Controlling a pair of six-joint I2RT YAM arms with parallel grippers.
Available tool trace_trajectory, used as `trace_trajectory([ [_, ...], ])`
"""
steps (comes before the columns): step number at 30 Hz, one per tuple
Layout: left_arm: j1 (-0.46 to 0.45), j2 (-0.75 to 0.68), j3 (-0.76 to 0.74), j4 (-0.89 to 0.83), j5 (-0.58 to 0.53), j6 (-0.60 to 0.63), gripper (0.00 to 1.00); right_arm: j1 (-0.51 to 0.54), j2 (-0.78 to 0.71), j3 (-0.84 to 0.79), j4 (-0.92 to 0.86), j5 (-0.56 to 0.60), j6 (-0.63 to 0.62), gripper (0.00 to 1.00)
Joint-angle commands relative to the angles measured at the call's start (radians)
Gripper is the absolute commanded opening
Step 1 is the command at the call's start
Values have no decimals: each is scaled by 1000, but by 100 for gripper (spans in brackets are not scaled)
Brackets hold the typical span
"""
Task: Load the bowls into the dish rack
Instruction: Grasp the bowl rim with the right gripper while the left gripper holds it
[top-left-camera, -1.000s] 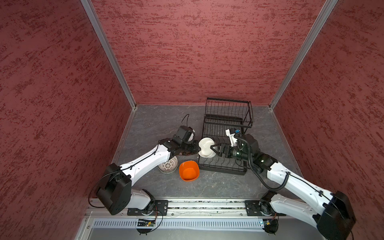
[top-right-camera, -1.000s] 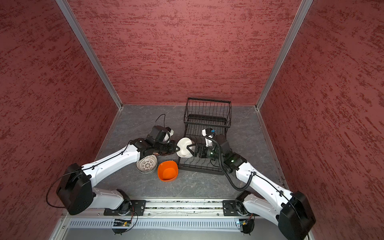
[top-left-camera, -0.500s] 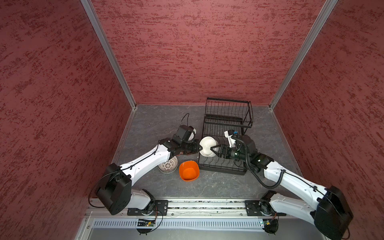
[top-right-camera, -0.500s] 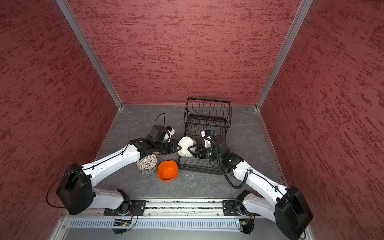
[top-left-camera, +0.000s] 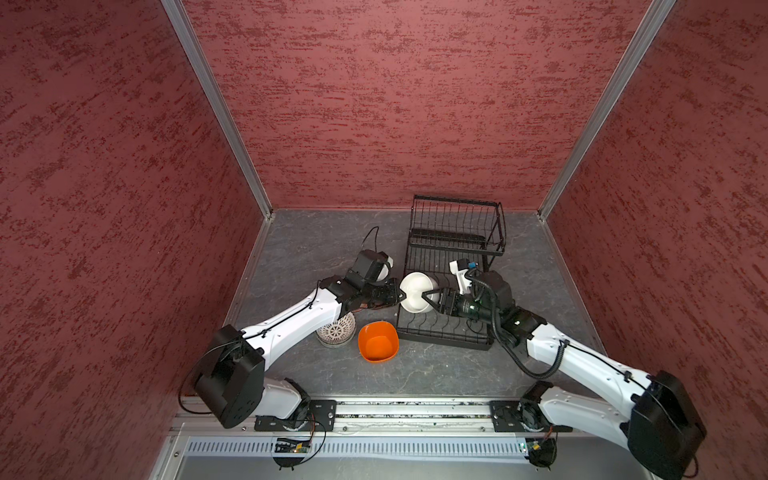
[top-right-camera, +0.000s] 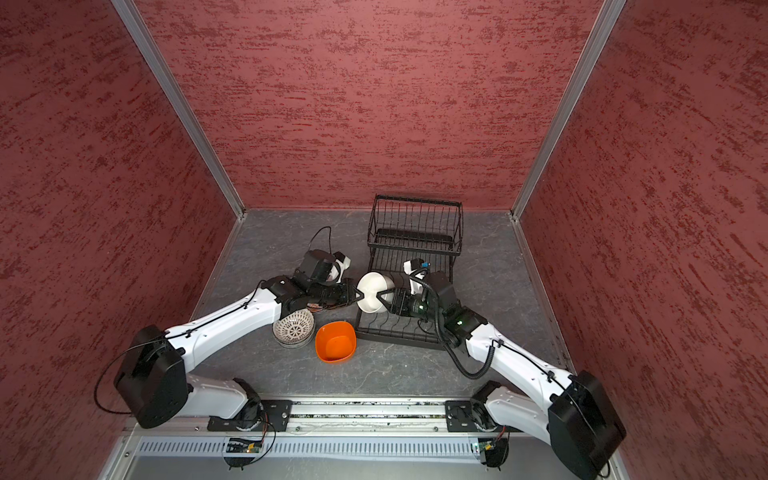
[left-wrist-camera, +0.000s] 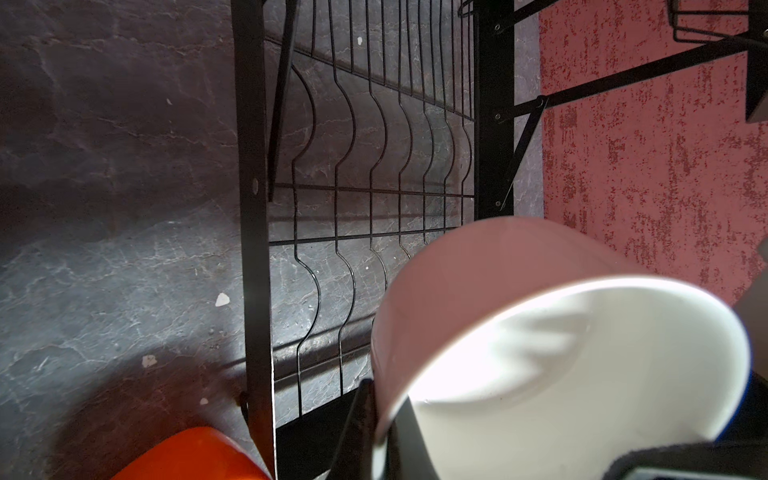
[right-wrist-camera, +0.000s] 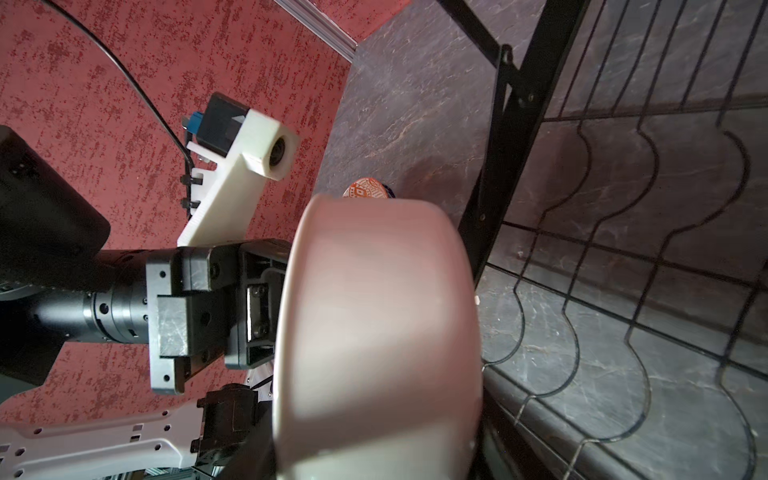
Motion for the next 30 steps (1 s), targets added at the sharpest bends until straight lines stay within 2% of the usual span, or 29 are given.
trace_trajectory([
  [1,3,11,28,71,20,-17,0,5,-4,-11,14,10,-2,45],
  [12,2,24,25,81,16,-20,29,6,-14,-11,-45,73,-21,38],
  [19,3,29,16,98,12,-20,62,5,-21,-8,-91,128,-34,35],
  [27,2,8,25,73,0,-3,81,4,-12,0,-134,254,-53,32],
  [30,-11,-34,31,37,-38,26,89,4,-7,28,-176,293,-76,32],
])
